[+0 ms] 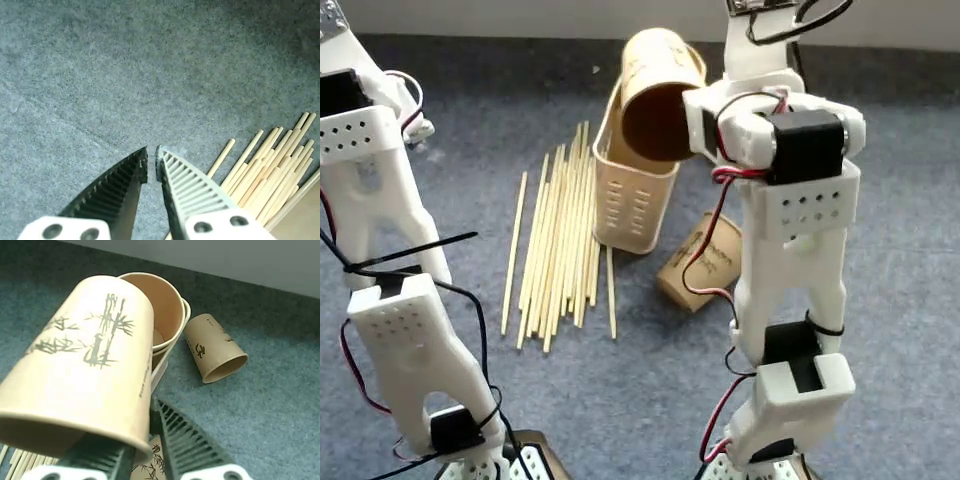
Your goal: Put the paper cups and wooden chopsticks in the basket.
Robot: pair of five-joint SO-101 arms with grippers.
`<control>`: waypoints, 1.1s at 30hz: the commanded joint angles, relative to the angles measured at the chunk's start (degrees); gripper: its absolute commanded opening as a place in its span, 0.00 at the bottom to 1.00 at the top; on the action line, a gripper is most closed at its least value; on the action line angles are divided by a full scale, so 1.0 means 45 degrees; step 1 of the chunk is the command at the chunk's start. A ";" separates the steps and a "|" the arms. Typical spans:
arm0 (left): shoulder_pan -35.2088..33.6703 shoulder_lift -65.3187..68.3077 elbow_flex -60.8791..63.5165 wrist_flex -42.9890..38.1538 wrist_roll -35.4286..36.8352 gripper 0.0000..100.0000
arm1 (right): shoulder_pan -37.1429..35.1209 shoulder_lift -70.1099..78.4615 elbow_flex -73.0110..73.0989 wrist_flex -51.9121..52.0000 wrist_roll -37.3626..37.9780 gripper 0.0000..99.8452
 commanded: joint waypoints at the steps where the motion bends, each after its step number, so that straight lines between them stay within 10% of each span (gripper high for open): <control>1: 0.0322 -0.0166 -0.0107 -0.0215 0.0078 0.06 | 0.0186 0.0049 0.0752 -0.0029 -0.0176 0.01; 20: 0.1827 -0.0225 -0.0830 -0.1875 -0.1582 0.07 | 0.0576 0.0908 -0.0166 0.0264 -0.1231 0.01; 33: 0.5050 -0.0147 -0.5910 -0.3282 -0.5158 0.26 | -0.1631 -0.1827 -0.1123 0.0244 0.0332 0.01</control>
